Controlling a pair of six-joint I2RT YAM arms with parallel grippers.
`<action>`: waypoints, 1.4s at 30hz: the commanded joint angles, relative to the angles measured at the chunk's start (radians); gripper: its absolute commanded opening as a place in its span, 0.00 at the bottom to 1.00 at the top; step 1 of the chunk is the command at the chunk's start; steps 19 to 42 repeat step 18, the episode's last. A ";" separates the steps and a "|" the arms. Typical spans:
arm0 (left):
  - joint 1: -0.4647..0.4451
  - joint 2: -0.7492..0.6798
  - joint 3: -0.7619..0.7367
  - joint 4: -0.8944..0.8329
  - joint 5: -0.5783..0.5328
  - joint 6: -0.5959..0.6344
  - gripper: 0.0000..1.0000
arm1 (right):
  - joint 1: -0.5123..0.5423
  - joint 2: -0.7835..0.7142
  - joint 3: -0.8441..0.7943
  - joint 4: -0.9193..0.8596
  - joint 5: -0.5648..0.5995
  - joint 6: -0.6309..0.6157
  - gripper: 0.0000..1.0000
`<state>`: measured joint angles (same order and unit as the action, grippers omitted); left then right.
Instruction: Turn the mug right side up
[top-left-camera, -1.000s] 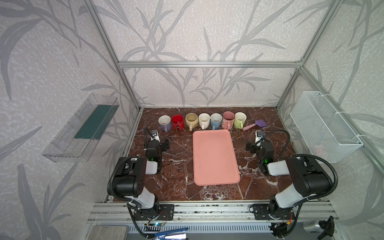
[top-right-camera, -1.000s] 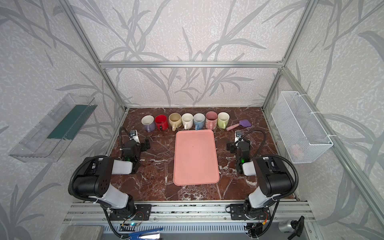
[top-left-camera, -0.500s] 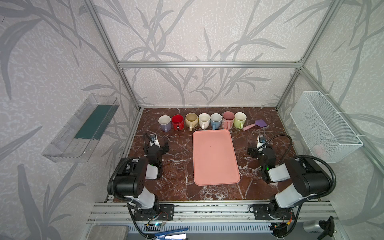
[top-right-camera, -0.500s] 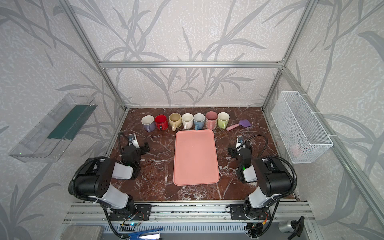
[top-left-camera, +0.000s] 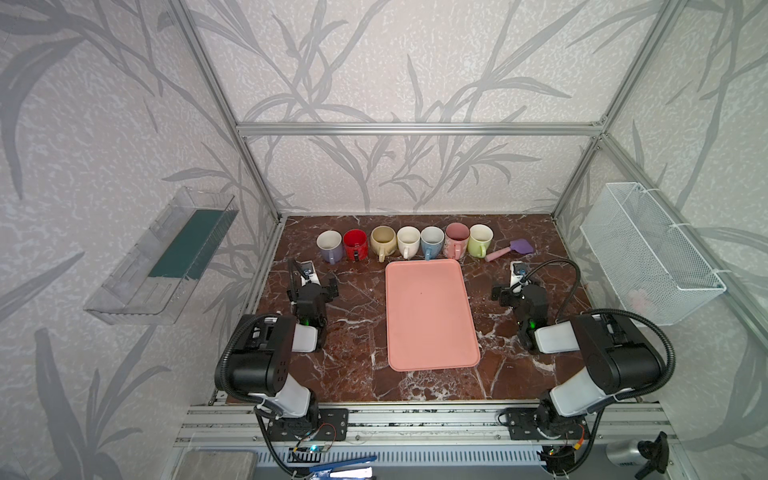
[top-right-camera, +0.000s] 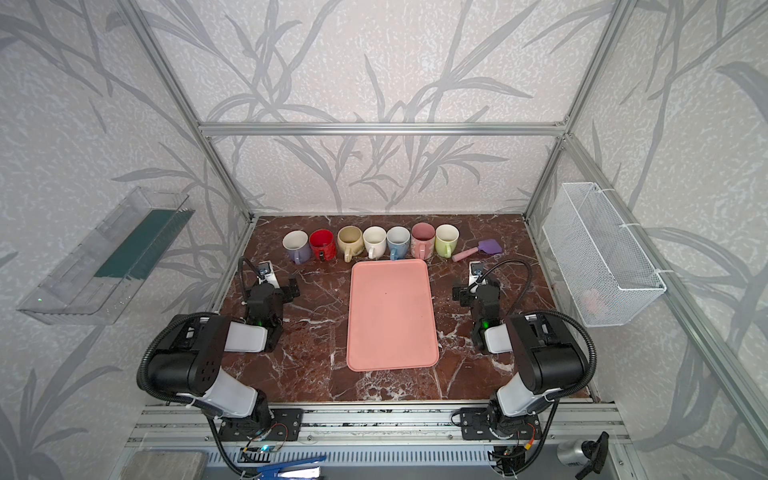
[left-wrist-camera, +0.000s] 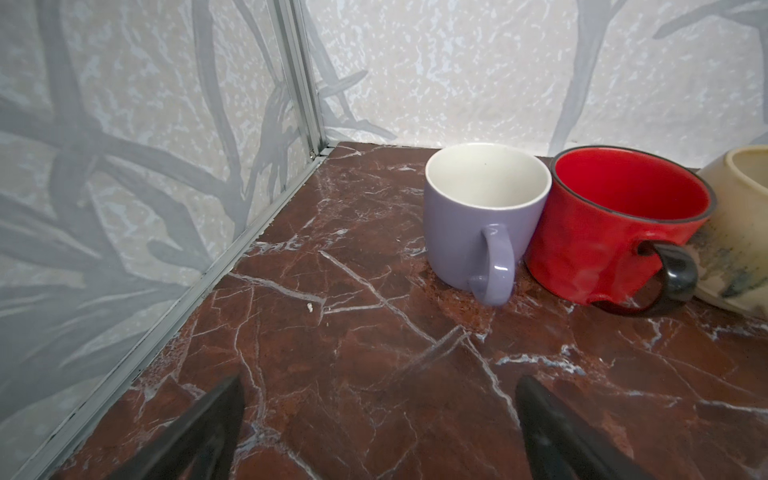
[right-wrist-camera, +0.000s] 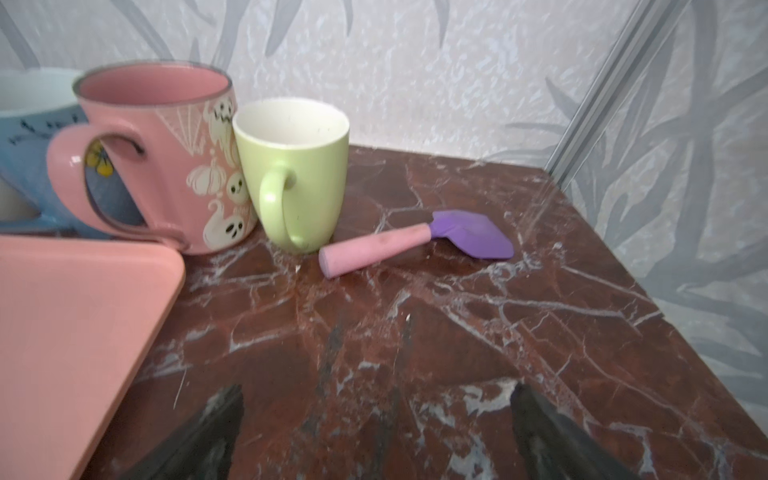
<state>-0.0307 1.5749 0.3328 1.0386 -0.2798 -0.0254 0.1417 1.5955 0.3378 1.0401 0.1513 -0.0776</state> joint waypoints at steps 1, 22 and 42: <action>-0.003 -0.001 0.014 -0.022 0.007 0.013 1.00 | -0.008 -0.014 0.032 -0.066 -0.059 -0.013 0.99; 0.016 -0.001 0.036 -0.067 -0.028 -0.028 1.00 | 0.008 -0.001 -0.023 0.064 0.008 -0.015 0.99; 0.016 -0.001 0.036 -0.067 -0.028 -0.028 1.00 | 0.008 -0.001 -0.023 0.064 0.008 -0.015 0.99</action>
